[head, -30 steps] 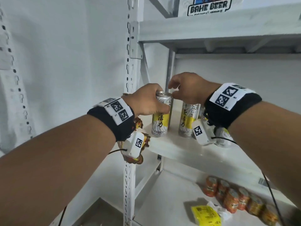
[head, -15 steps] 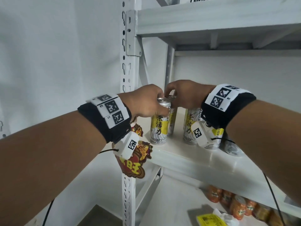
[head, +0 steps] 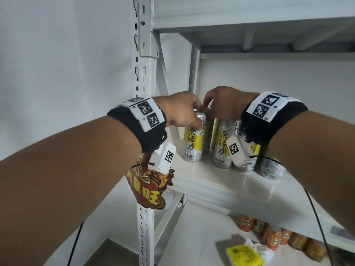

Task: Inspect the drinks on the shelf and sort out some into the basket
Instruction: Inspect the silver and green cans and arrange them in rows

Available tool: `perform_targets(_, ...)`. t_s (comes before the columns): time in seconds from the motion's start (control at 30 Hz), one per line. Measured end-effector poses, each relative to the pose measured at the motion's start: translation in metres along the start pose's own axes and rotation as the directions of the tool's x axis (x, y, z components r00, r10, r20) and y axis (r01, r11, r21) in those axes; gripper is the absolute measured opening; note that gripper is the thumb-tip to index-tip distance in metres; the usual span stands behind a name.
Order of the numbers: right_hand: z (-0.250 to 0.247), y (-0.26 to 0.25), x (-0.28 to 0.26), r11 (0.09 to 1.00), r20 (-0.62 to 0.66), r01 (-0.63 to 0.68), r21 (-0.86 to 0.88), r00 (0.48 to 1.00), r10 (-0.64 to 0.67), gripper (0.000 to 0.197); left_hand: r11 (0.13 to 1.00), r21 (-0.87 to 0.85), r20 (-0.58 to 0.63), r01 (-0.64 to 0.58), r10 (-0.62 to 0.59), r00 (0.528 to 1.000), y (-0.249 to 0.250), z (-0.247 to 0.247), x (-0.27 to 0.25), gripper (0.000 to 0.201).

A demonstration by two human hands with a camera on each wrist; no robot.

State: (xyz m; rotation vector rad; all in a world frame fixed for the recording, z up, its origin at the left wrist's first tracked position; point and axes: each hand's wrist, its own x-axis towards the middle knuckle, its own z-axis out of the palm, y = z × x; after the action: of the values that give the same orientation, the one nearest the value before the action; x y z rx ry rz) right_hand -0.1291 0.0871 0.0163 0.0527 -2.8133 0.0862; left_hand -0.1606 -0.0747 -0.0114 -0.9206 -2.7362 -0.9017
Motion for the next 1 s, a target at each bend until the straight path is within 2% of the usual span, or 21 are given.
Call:
perform_targets(0.1,-0.006,0.003,-0.01,0.999,-0.08,-0.009,0.053,0.997,0.013,0.031,1.0,-0.004,-0.002,-0.013,0.013,1.0,-0.002,0.001,0.002,0.059)
perform_targets(0.2,-0.018,0.004,-0.027,1.0,-0.117,-0.015,0.001,0.993,0.015,0.029,1.0,-0.001,-0.008,-0.023,0.023,1.0,-0.002,0.003,0.004,0.062)
perform_targets(0.3,-0.025,0.005,-0.044,0.991,-0.013,-0.045,-0.128,0.999,0.044,0.031,0.998,0.056,-0.002,-0.042,0.042,0.999,-0.001,0.002,0.004,0.062)
perform_targets(0.37,-0.024,0.004,-0.054,0.981,0.045,-0.051,-0.186,0.997,0.061,0.039,0.99,0.125,0.001,-0.062,0.063,0.998,-0.001,0.001,0.003,0.061)
perform_targets(0.47,-0.021,0.002,-0.063,0.977,0.03,-0.008,-0.214,0.999,0.014,0.047,0.974,0.173,-0.095,-0.146,0.164,0.982,0.001,-0.001,-0.003,0.063)
perform_targets(0.53,-0.022,0.0,-0.071,0.983,-0.005,0.014,-0.185,1.0,-0.015,0.047,0.963,0.129,-0.203,-0.236,0.259,0.944,0.002,-0.002,-0.011,0.05)
perform_targets(0.6,-0.024,-0.001,-0.08,0.989,-0.031,0.023,-0.144,0.999,-0.028,0.048,0.959,0.047,-0.226,-0.281,0.284,0.932,0.006,-0.003,-0.021,0.036)
perform_targets(0.73,-0.022,0.001,-0.107,0.997,-0.083,0.058,-0.059,0.995,-0.063,0.042,0.968,-0.051,-0.055,-0.245,0.243,0.969,0.018,0.005,-0.042,0.033)
perform_targets(0.83,-0.021,0.012,-0.129,0.995,-0.196,0.086,-0.048,0.976,-0.094,0.031,0.978,-0.038,0.068,-0.206,0.208,0.976,0.031,0.023,-0.054,0.038)
perform_targets(0.93,-0.031,0.029,-0.154,0.99,-0.298,0.087,0.11,0.953,-0.05,0.027,0.975,-0.029,0.12,-0.222,0.224,0.967,0.055,0.051,-0.065,0.045)
perform_targets(1.0,-0.039,0.044,-0.174,0.978,-0.339,0.076,0.195,0.941,-0.005,0.026,0.961,-0.167,0.141,-0.221,0.245,0.959,0.079,0.075,-0.07,0.047)
